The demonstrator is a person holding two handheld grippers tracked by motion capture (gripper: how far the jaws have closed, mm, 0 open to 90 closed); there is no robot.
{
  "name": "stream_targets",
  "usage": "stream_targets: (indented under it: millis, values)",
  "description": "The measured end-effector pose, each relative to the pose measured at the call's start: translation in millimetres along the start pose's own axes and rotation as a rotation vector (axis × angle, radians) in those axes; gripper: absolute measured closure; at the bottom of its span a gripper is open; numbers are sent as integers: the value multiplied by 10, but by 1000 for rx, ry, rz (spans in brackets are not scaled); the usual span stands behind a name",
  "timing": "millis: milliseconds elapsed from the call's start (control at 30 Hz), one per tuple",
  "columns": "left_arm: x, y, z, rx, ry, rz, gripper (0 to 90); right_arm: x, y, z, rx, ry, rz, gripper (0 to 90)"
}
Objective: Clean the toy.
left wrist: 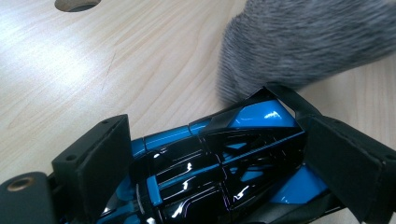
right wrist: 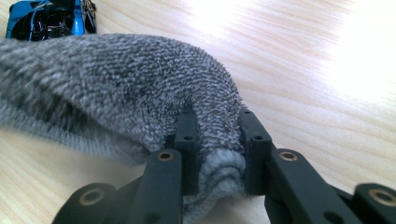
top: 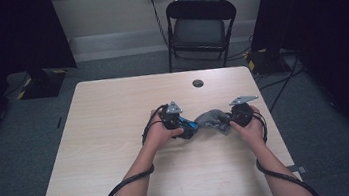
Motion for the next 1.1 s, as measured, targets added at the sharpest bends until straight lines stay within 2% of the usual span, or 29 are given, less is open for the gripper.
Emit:
stream_targets:
  millis: [333,600,767,867,1100]
  values:
    - [1,0,-1,1,0,1,78,-60,-116,37,-32,12,-12,732]
    - [2,1,-3,4,-1,2,78,-19,-293,76,-84,-13,-54,731]
    - [3,1,-4,4,-1,3,78,63,-422,109,-133,-31,-94,731]
    - [5,1,-5,7,1,2,78,122,-477,141,-145,-56,-113,730]
    - [5,2,-8,10,1,5,78,346,-606,217,-171,-119,-178,729]
Point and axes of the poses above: each handheld gripper's, and its own axes: y roughly forward along the jaws, z roughly out of its underside, x roughly to its left, the point moved 7 cm from there along y, roughly forward along the jaws, and after that the axes turned 10 degrees about x, right-handed, at the moved point
